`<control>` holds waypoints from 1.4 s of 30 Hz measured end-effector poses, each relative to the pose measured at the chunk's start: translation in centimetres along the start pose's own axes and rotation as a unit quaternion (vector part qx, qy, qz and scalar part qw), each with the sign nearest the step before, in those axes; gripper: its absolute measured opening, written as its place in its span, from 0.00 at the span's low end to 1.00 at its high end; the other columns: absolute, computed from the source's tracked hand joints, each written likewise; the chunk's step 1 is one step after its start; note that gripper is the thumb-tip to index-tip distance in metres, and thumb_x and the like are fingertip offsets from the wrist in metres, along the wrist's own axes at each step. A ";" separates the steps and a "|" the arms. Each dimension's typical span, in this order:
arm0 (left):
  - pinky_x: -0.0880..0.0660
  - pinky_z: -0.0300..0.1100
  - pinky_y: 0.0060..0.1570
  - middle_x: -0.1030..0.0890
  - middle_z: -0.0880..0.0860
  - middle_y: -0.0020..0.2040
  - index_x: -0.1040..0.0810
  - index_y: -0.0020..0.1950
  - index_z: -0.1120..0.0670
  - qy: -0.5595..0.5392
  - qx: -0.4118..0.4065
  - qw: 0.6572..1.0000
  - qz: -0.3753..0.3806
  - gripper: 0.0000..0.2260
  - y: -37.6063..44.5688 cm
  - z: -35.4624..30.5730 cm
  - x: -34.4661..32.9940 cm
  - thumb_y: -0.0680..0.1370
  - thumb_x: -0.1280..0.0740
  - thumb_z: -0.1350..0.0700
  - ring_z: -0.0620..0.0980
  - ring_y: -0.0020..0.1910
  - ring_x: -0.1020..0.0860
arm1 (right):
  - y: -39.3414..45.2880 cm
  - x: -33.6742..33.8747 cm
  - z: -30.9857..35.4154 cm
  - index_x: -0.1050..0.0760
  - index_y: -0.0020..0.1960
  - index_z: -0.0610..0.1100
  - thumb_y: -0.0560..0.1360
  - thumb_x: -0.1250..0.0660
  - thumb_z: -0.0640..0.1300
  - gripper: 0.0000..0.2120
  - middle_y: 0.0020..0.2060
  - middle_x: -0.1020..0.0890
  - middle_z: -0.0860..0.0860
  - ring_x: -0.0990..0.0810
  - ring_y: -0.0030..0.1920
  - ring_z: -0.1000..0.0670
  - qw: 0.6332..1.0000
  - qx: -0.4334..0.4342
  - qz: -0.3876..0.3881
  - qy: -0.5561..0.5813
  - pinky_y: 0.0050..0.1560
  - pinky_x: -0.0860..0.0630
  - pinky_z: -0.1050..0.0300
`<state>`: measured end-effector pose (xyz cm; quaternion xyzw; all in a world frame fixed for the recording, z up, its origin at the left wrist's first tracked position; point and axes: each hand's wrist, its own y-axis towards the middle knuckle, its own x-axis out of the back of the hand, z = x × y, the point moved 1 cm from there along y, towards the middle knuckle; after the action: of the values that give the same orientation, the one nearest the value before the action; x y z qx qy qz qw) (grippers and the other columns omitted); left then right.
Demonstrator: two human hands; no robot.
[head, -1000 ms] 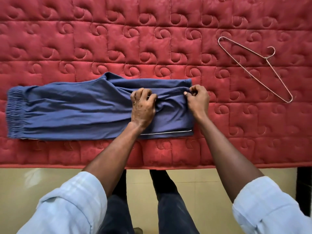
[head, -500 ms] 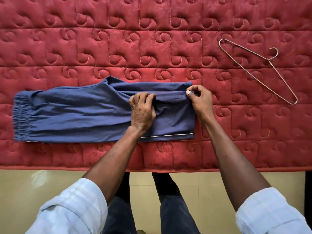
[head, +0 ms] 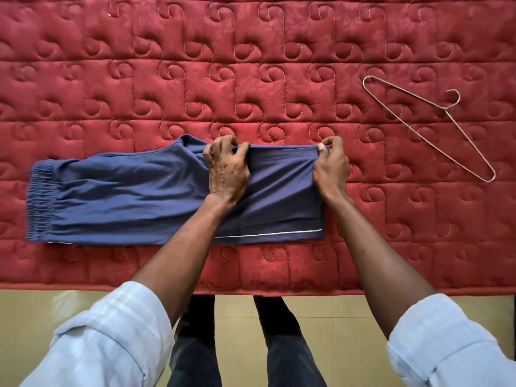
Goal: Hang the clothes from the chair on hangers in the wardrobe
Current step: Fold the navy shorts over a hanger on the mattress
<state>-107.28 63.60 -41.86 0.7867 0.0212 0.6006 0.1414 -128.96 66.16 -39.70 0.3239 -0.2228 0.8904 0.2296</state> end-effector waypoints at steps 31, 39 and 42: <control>0.58 0.57 0.77 0.45 0.59 0.80 0.41 0.79 0.54 -0.084 -0.099 0.953 0.273 0.32 -10.4 -6.1 -0.6 0.79 0.47 0.38 0.57 0.80 0.52 | -13.1 4.6 -7.0 0.33 0.28 0.42 0.68 0.33 0.35 0.13 0.39 0.25 0.45 0.28 0.39 0.47 0.982 -0.185 0.009 0.020 0.48 0.29 0.51; 0.63 0.56 0.76 0.53 0.58 0.81 0.46 0.80 0.52 -0.167 -0.094 0.923 0.335 0.37 -10.0 -5.7 -0.4 0.72 0.46 0.42 0.55 0.80 0.57 | -10.6 2.5 -2.7 0.22 0.55 0.37 0.63 0.42 0.31 0.23 0.54 0.23 0.40 0.26 0.57 0.41 0.999 0.023 -0.001 -0.033 0.63 0.32 0.52; 0.52 0.49 0.78 0.41 0.62 0.78 0.37 0.77 0.60 -0.291 -0.053 0.918 0.266 0.29 -9.2 -4.3 0.7 0.76 0.44 0.52 0.57 0.78 0.43 | -7.8 0.1 -1.3 0.23 0.61 0.35 0.66 0.42 0.29 0.25 0.61 0.22 0.40 0.26 0.62 0.42 0.980 0.126 0.133 -0.082 0.68 0.35 0.57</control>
<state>-109.88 73.42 -42.47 0.8946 -0.2627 0.3611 0.0181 -125.36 73.07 -38.61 0.3891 -0.1683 0.9044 0.0475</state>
